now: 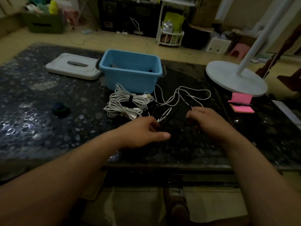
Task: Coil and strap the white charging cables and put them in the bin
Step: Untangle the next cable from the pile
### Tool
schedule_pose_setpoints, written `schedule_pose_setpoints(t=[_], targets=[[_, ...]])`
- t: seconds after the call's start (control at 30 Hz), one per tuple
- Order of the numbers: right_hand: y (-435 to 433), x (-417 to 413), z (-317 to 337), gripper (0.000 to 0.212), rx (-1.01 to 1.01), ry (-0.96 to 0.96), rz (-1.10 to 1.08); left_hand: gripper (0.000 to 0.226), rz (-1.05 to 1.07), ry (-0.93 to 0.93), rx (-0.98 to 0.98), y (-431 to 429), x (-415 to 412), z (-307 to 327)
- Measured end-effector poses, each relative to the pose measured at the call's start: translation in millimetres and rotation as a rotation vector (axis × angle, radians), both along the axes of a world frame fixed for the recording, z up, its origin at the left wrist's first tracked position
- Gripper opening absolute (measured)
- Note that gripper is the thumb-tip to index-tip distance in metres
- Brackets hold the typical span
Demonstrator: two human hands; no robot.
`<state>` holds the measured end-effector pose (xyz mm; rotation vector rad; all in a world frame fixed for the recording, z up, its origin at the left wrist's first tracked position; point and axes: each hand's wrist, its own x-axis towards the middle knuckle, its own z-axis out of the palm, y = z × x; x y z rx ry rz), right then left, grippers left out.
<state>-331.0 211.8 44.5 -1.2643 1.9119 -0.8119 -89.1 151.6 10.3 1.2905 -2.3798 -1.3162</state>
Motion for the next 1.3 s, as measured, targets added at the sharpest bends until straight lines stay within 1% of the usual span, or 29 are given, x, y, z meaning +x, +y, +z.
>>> schedule_pose_setpoints(t=[0.03, 0.07, 0.1, 0.17, 0.2, 0.27, 0.33, 0.37, 0.43, 0.47, 0.57, 0.6, 0.67, 0.7, 0.77, 0.87, 0.97, 1.03, 1.07, 1.13, 1.2, 1.27, 1.3], targets=[[-1, 5, 2, 0.022, -0.028, -0.066, -0.024, 0.069, -0.044, 0.056, 0.098, 5, -3, 5], [-3, 9, 3, 0.023, -0.054, -0.113, -0.043, 0.076, -0.064, 0.119, 0.167, 8, -6, 7], [-4, 14, 4, 0.025, -0.077, -0.143, -0.061, 0.072, -0.059, 0.188, 0.201, 9, -9, 6], [-7, 23, 7, 0.027, -0.106, -0.164, -0.075, 0.039, 0.026, 0.313, 0.163, 6, -12, 5], [-8, 27, 7, 0.029, -0.109, -0.169, -0.071, 0.026, 0.096, 0.378, 0.148, 4, -11, 7], [-10, 31, 9, 0.029, -0.118, -0.234, -0.078, 0.025, 0.246, 0.530, 0.195, -1, -5, 12], [-13, 34, 10, 0.027, -0.138, -0.390, -0.109, 0.022, 0.338, 0.651, 0.247, -6, 3, 19], [-14, 36, 10, 0.026, -0.141, -0.468, -0.121, 0.017, 0.360, 0.661, 0.238, -8, 7, 19], [-16, 39, 12, 0.024, -0.138, -0.587, -0.136, 0.009, 0.383, 0.588, 0.181, -11, 11, 10], [-18, 41, 13, 0.023, -0.138, -0.630, -0.147, 0.011, 0.382, 0.532, 0.154, -11, 12, 3], [-23, 48, 17, 0.023, -0.140, -0.745, -0.179, 0.031, 0.371, 0.423, 0.149, -5, 13, -14], [-24, 51, 16, 0.023, -0.137, -0.783, -0.186, 0.031, 0.356, 0.422, 0.166, -3, 13, -16], [-28, 55, 13, 0.022, -0.121, -0.832, -0.195, 0.023, 0.329, 0.505, 0.232, -1, 14, -16], [-29, 57, 11, 0.021, -0.113, -0.837, -0.202, 0.024, 0.341, 0.561, 0.262, -2, 16, -13], [-32, 60, 6, 0.018, -0.116, -0.806, -0.218, 0.032, 0.447, 0.707, 0.324, -11, 22, -4], [-36, 60, 0, 0.018, -0.150, -0.701, -0.247, 0.037, 0.634, 1.014, 0.541, -32, 35, 8], [-39, 58, -4, 0.021, -0.174, -0.632, -0.256, 0.035, 0.676, 1.234, 0.672, -45, 55, 19], [-41, 58, -6, 0.022, -0.171, -0.605, -0.275, 0.032, 0.676, 1.362, 0.707, -53, 67, 24], [-42, 58, -8, 0.022, -0.171, -0.601, -0.295, 0.032, 0.669, 1.390, 0.706, -56, 72, 27], [-44, 59, -10, 0.023, -0.176, -0.627, -0.323, 0.025, 0.653, 1.351, 0.681, -59, 75, 30], [-45, 60, -10, 0.020, -0.186, -0.686, -0.312, 0.014, 0.669, 1.204, 0.565, -61, 71, 28], [-46, 61, -7, 0.015, -0.179, -0.745, -0.274, 0.026, 0.675, 1.039, 0.439, -59, 64, 22], [-46, 62, -5, 0.013, -0.165, -0.754, -0.248, 0.029, 0.668, 0.977, 0.402, -57, 61, 19]])
